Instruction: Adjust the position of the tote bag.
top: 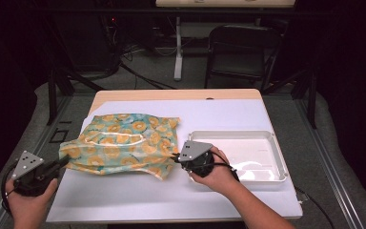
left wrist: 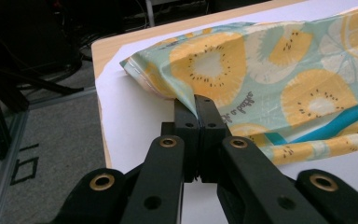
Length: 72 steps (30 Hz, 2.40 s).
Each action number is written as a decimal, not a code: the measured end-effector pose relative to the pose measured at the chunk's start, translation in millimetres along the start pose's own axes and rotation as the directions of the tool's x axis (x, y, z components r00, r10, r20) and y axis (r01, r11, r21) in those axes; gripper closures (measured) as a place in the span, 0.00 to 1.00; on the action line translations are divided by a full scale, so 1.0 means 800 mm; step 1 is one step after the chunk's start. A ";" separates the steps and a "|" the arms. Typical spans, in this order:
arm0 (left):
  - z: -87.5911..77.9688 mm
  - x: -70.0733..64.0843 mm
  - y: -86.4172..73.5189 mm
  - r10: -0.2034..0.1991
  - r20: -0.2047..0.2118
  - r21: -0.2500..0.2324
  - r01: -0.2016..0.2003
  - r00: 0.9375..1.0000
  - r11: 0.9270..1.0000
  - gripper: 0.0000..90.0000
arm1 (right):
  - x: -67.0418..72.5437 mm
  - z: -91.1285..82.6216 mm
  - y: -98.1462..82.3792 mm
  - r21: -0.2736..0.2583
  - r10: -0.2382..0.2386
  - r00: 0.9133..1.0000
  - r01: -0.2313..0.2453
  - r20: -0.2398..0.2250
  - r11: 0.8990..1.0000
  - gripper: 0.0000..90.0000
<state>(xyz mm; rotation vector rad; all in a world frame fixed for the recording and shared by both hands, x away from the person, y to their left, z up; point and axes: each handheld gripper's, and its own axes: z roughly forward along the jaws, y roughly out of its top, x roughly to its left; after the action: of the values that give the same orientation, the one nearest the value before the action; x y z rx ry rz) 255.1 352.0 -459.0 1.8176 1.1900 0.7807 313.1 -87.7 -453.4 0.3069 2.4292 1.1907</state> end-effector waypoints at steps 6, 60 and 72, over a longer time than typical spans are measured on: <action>-0.001 0.000 0.016 0.018 -0.007 -0.013 -0.018 1.000 1.000 0.99 | -0.008 -0.007 0.008 -0.022 0.004 1.000 -0.004 0.009 1.000 1.00; 0.013 0.019 0.165 0.088 -0.069 -0.133 -0.097 0.994 0.986 0.99 | -0.107 -0.059 0.108 -0.112 -0.002 0.972 0.029 0.235 0.993 1.00; 0.002 0.018 0.189 0.106 -0.084 -0.155 -0.118 0.991 0.981 0.99 | -0.114 -0.088 0.136 -0.150 -0.011 0.963 0.053 0.270 0.987 1.00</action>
<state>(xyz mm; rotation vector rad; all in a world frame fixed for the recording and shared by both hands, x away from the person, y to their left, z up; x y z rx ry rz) 326.3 330.6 -326.5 1.7466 1.0472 0.9890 364.0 -104.4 -304.1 0.3554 2.0885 1.2301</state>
